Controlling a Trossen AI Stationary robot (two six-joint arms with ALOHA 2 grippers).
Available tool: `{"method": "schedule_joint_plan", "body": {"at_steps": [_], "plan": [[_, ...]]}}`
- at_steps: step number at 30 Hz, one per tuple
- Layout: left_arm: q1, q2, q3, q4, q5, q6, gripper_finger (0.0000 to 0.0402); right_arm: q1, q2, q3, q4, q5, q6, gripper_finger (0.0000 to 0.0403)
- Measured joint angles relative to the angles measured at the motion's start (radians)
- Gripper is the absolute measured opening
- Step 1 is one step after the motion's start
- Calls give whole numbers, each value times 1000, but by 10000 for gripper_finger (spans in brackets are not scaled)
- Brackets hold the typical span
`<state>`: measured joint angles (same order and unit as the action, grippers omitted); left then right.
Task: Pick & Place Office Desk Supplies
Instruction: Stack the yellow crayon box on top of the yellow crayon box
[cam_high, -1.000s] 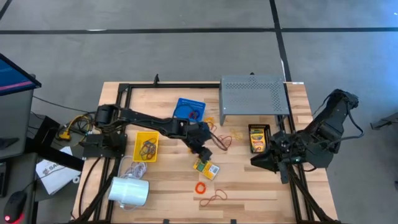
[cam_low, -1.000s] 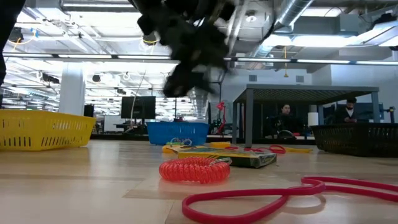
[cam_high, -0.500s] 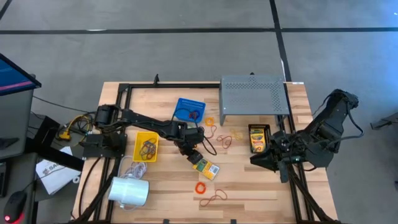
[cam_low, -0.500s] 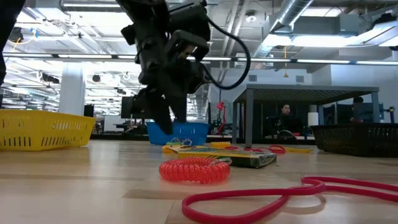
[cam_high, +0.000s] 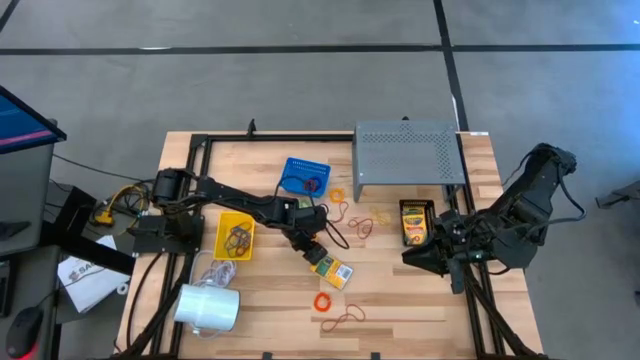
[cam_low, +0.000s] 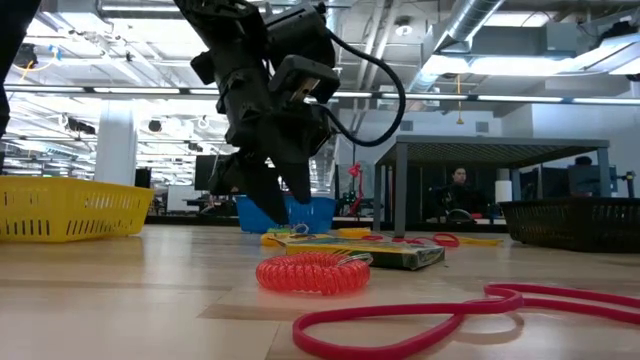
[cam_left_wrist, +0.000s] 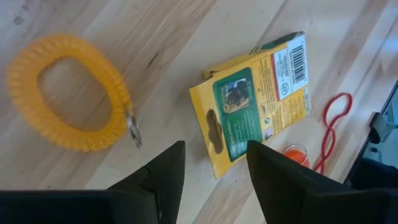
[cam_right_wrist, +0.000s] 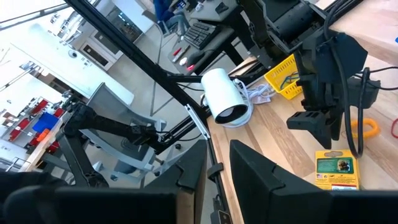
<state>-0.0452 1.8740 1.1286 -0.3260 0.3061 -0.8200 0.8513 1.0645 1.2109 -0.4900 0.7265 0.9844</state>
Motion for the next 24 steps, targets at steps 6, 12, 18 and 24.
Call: {"method": "schedule_joint_plan", "body": {"at_steps": [6, 12, 18, 24], "plan": [[-3, 6, 0, 21, -3, 0, 167, 0, 0, 0, -1, 0, 0, 69], [-5, 7, 0, 22, -23, 1, 167, 0, 0, 0, 0, 0, 0, 69], [-8, 29, 0, 43, -26, 2, 167, 0, 0, 0, 2, 0, 0, 69], [-28, 77, 1, 97, -1, -24, 167, 0, 0, 0, 12, -1, 0, 69]]}}
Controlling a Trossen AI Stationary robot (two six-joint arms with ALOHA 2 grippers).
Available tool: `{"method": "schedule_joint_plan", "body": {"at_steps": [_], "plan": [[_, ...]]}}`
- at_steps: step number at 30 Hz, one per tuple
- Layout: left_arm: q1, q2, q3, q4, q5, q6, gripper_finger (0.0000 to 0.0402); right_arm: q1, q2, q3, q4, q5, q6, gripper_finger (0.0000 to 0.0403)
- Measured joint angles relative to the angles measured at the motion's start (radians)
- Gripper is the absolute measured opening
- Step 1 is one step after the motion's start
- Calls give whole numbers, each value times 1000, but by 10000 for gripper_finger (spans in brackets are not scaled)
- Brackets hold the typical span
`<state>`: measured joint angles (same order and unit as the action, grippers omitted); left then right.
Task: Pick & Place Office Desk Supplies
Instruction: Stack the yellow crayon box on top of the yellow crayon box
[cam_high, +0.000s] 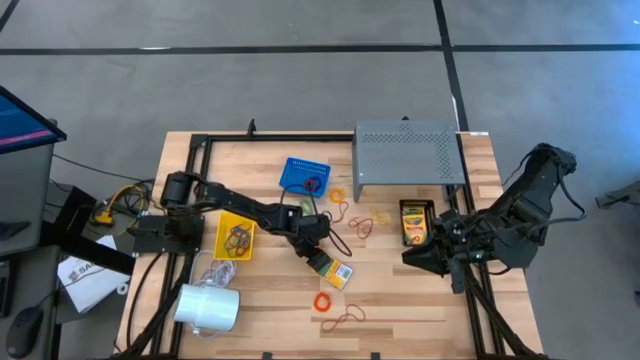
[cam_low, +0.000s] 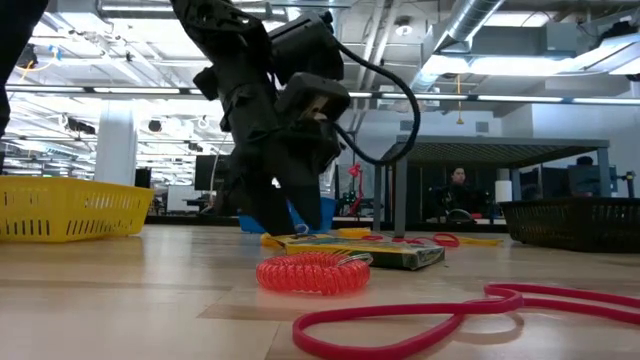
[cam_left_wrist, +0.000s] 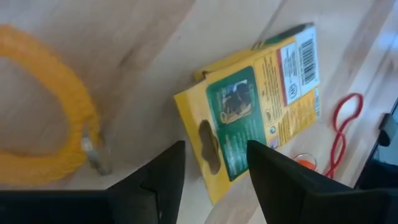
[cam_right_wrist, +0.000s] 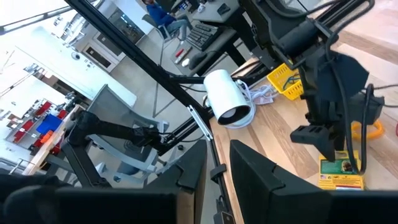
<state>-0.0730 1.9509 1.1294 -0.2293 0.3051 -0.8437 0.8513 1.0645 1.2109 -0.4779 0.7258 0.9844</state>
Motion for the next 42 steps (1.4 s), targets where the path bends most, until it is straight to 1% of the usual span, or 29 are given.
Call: {"method": "schedule_joint_plan", "body": {"at_steps": [6, 9, 12, 15, 16, 17, 23, 24, 26, 27, 32, 37, 39, 42], "plan": [[-11, 11, 2, 17, 4, -6, 166, 0, 0, 0, 1, -5, 0, 69], [-10, 12, 2, 14, 4, -7, 148, 0, 0, 0, 1, -6, 1, 69], [-10, 13, 1, 9, -1, -6, 103, 0, 0, 0, 1, -6, 3, 69], [-10, 16, 0, 16, 19, 9, 35, 0, 0, 0, 1, -7, 3, 69], [-10, 16, 0, 20, 31, 20, 19, 0, 0, 0, 1, -7, 2, 69], [-11, 16, 0, 23, 37, 24, 12, 0, 0, 0, 1, -7, 2, 69], [-11, 1, -2, 25, 45, 26, 3, 0, 0, 0, 0, -8, 2, 69], [-11, -4, -1, 47, 50, 27, 3, 0, 0, 0, 0, -8, 2, 69], [-10, -33, -2, 49, 50, 31, 2, 0, 1, 0, -2, -9, 2, 69], [-10, -48, -1, 76, 51, 33, 1, -4, 2, 0, -6, -14, 2, 69], [-1, -160, 0, 92, 18, 62, 1, -33, 14, 0, -77, -56, 22, 69], [16, -284, 0, 121, -3, 109, 1, -81, 45, 0, -149, -130, 34, 71], [24, -330, 0, 139, -5, 109, 0, -107, 67, 0, -195, -162, 32, 78], [31, -387, 0, 136, -8, 111, 0, -159, 107, 0, -236, -176, 29, 97]]}}
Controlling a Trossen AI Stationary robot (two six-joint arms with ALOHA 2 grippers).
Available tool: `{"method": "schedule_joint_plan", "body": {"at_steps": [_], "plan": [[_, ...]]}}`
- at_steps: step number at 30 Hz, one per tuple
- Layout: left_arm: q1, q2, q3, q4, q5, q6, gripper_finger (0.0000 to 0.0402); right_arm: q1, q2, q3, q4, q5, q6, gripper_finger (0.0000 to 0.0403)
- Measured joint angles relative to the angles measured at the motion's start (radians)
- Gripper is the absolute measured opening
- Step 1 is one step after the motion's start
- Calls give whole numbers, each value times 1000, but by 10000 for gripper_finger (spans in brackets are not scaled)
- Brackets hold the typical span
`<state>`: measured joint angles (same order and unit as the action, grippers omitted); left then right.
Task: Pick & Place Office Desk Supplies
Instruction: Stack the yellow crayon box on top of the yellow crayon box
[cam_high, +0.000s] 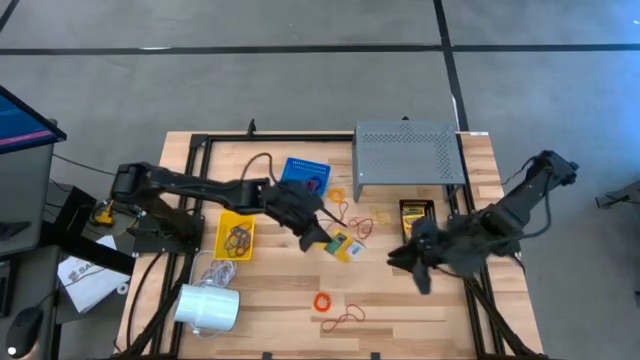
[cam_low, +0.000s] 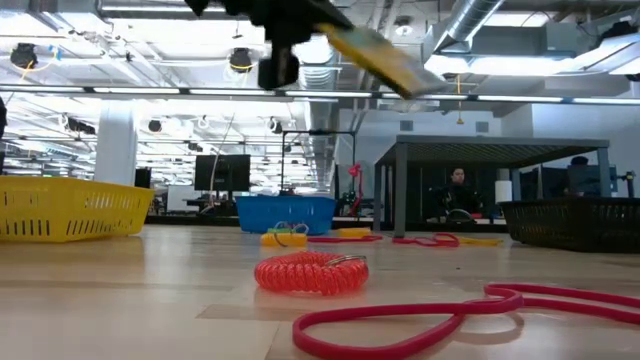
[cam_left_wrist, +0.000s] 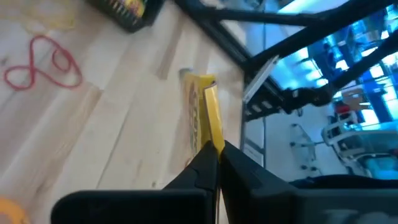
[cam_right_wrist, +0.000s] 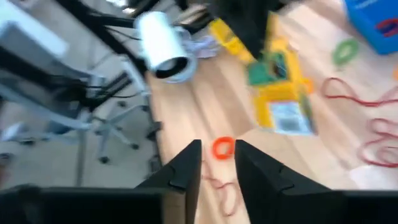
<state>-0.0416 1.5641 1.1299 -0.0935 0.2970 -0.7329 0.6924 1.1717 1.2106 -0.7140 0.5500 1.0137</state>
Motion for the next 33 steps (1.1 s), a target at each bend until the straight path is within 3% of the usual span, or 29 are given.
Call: {"method": "schedule_joint_plan", "body": {"at_steps": [9, 14, 21, 33], "plan": [[-20, -113, 1, -10, 16, 22, 0, -144, 27, 0, 119, -13, -132, 192], [-32, -141, 0, -8, 25, 22, 0, -219, 39, 1, 209, -95, -204, 220], [-52, -146, 0, 22, 73, 18, 0, -325, 101, 0, 318, -280, -311, 216], [-83, -164, 0, 40, 127, 10, 0, -460, 124, 0, 357, -571, -446, 199]]}}
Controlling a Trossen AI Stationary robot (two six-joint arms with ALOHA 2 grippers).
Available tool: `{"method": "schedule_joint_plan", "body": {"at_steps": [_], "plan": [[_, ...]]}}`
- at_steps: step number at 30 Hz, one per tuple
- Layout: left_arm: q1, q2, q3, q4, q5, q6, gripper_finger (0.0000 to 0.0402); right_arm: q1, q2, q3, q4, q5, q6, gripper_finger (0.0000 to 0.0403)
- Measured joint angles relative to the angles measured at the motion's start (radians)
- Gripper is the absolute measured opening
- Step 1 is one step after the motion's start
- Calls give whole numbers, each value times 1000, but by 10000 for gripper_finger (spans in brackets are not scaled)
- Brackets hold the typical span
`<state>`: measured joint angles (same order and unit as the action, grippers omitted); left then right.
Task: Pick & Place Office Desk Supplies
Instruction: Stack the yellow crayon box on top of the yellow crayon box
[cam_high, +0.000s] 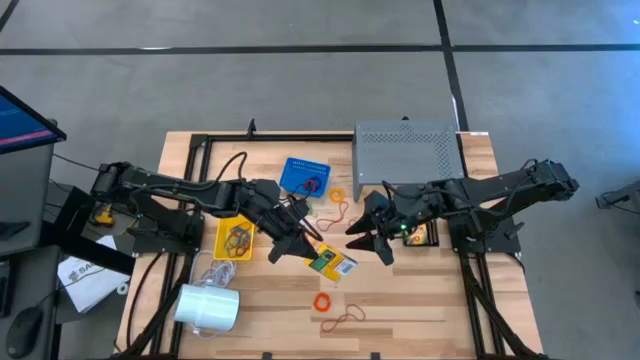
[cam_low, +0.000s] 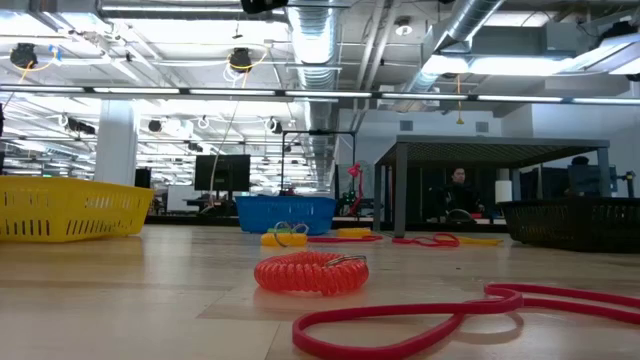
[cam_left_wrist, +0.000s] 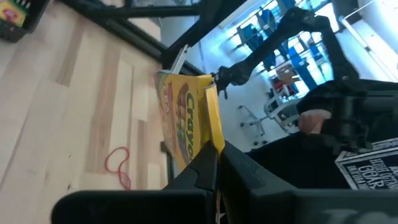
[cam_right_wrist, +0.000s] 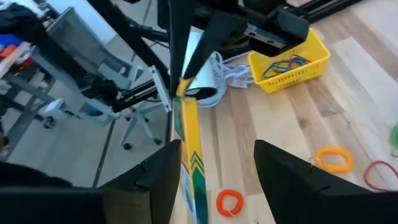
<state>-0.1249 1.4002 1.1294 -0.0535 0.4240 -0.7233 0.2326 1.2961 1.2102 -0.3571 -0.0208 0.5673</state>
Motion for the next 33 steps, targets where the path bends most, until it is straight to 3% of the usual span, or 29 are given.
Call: {"method": "schedule_joint_plan", "body": {"at_steps": [12, 25, 29, 33], "plan": [[2, -7, 0, 19, -2, -14, 0, -31, 74, 0, 104, -164, -9, 199], [2, -7, 0, 26, -4, -15, 0, -31, 171, 1, 213, -260, 45, 195], [3, -7, 0, 28, -6, -15, 0, -31, 170, 1, 235, -269, 54, 158], [7, -7, 0, 34, -8, -15, 0, -31, 171, 1, 230, -270, 53, 81]]}}
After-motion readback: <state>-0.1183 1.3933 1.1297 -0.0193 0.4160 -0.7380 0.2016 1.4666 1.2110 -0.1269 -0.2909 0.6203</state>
